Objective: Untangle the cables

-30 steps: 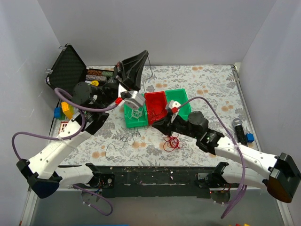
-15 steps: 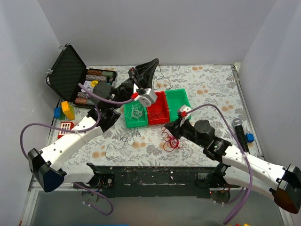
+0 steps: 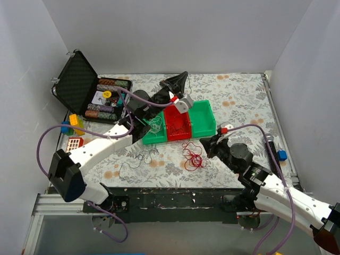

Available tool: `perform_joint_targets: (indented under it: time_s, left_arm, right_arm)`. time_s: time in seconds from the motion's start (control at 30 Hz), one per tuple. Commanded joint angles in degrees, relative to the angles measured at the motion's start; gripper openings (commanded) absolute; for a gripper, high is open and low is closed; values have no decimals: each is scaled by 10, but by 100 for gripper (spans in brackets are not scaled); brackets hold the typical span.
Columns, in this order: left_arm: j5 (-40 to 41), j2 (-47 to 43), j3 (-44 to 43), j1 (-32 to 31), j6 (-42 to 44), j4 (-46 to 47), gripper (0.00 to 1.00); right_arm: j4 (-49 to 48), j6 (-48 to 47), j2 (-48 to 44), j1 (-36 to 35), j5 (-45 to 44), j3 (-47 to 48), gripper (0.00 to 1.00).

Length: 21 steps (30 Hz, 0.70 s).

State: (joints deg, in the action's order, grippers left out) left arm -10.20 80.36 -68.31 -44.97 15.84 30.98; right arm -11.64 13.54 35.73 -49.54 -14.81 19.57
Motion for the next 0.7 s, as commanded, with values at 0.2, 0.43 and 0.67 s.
perform_joint_targets:
  time_s: [0.2,0.43,0.67]
  left_arm:
    - [63,64,25,12,20,33,0]
    - [69,104,25,16,35,-30,0]
    - [69,148,-1,15,-4,-103,0]
  right_arm:
    - [21,22,-26,7,-27,5,1]
    - [37,22,-40,9,-31,6,1]
    - [35,23,-41,11,-33,10,1]
